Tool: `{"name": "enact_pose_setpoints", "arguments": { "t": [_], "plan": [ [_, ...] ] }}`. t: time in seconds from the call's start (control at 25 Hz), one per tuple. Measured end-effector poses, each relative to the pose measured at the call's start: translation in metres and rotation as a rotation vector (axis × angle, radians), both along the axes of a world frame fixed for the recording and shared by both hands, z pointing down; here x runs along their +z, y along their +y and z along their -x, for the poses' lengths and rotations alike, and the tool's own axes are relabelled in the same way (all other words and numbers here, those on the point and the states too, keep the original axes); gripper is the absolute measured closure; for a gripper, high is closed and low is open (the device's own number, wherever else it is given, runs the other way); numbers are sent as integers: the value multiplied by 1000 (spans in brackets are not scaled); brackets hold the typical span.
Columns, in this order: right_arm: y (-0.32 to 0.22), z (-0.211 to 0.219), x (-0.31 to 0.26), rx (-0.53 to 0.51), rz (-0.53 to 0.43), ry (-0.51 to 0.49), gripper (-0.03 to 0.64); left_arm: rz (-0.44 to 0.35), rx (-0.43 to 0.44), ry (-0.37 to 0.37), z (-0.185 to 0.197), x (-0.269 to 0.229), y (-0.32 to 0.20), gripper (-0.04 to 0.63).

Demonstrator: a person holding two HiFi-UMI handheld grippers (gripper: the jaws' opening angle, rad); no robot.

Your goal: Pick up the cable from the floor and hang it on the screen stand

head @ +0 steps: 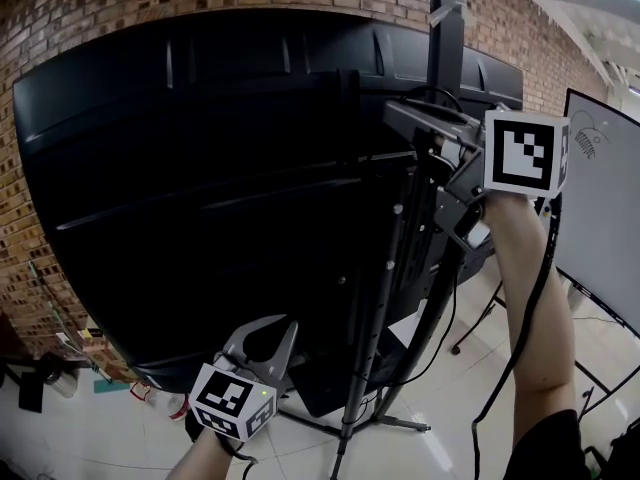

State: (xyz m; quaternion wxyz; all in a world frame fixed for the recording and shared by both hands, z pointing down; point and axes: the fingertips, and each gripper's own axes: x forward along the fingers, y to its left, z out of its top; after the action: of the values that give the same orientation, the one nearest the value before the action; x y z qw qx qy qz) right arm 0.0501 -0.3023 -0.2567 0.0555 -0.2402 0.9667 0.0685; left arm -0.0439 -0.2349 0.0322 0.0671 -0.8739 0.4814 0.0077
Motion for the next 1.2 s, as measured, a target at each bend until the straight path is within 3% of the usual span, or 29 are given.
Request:
{"name": "enact_pose_setpoints", "arguments": {
  "t": [0.36,0.52,1.2],
  "plan": [
    [-27,-38,14,-11,87,-205,586,28,-36,18,9,8,-7,591],
    [-27,-58,36,10,76,-249,586,34,-49,11,7,20,-5,591],
    [-32,-74,109,-52,161,-541,584,59,-64,5,-4,29,12,591]
  ]
}}
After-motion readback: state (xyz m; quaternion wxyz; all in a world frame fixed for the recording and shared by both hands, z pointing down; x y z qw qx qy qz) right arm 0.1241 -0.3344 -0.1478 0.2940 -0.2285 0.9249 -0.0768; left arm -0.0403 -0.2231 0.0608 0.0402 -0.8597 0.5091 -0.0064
